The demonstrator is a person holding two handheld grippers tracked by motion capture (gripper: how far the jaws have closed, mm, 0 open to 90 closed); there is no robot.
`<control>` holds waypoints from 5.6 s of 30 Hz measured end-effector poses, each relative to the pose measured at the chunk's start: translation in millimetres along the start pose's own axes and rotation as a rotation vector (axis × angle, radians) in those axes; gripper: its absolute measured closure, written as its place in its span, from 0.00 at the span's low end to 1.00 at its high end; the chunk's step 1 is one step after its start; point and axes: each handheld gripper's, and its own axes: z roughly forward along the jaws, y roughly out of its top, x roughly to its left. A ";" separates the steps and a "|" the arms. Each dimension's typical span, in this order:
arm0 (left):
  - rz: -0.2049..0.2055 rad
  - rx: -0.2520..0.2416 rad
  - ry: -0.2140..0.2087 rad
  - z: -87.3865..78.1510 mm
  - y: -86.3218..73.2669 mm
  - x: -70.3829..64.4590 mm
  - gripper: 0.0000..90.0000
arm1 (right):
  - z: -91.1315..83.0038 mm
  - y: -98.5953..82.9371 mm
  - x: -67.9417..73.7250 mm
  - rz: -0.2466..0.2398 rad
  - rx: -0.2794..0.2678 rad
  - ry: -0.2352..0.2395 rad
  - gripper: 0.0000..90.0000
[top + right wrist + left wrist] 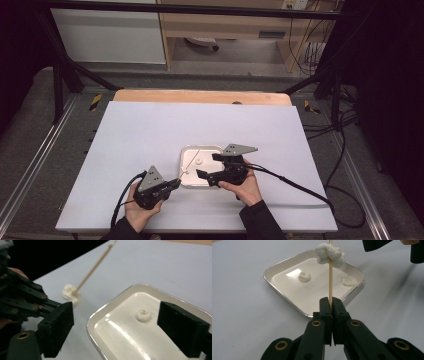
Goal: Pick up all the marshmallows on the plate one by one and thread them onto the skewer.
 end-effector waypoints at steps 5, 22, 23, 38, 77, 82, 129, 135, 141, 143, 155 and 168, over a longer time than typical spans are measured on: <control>-0.019 0.006 -0.010 -6.2 -2.4 5.0 0.98 | 2.4 -1.3 -5.5 -0.047 0.075 -0.052 0.07; -0.043 0.026 0.018 -12.6 -5.6 14.4 0.98 | 24.1 4.3 -27.3 -0.057 0.142 -0.147 0.07; -0.044 0.026 0.017 -12.6 -5.5 14.6 0.98 | 26.5 5.4 -27.7 -0.063 0.153 -0.155 0.07; -0.042 0.031 0.013 -11.3 -6.1 15.0 0.98 | 69.4 13.3 -28.9 -0.127 0.210 -0.115 0.30; -0.030 0.031 0.006 -9.9 -5.9 10.8 0.98 | 45.5 17.6 -30.7 -0.099 0.183 -0.067 0.77; -0.025 0.031 0.003 -9.8 -5.6 9.7 0.98 | 27.4 21.3 -29.7 -0.063 0.143 -0.029 0.77; 0.026 0.013 -0.042 -7.3 -2.5 -5.3 0.98 | -26.8 43.5 -22.6 0.148 -0.128 0.234 0.78; 0.027 0.009 -0.043 -7.4 -2.5 -5.9 0.98 | -22.2 41.2 -22.4 0.158 -0.117 0.252 0.78; 0.034 0.014 -0.046 -7.1 -2.8 -5.9 0.98 | -18.8 38.6 -21.3 0.166 -0.104 0.273 0.79; 0.037 0.016 -0.044 -6.7 -2.8 -6.2 0.98 | -18.0 37.8 -20.9 0.169 -0.099 0.278 0.80; 0.047 0.031 -0.050 -4.8 -3.8 -7.2 0.98 | -10.9 30.4 -15.7 0.169 -0.075 0.307 0.83; 0.029 0.024 -0.049 -1.9 -2.8 -8.8 0.98 | 10.1 10.3 -6.3 0.165 -0.007 0.330 0.82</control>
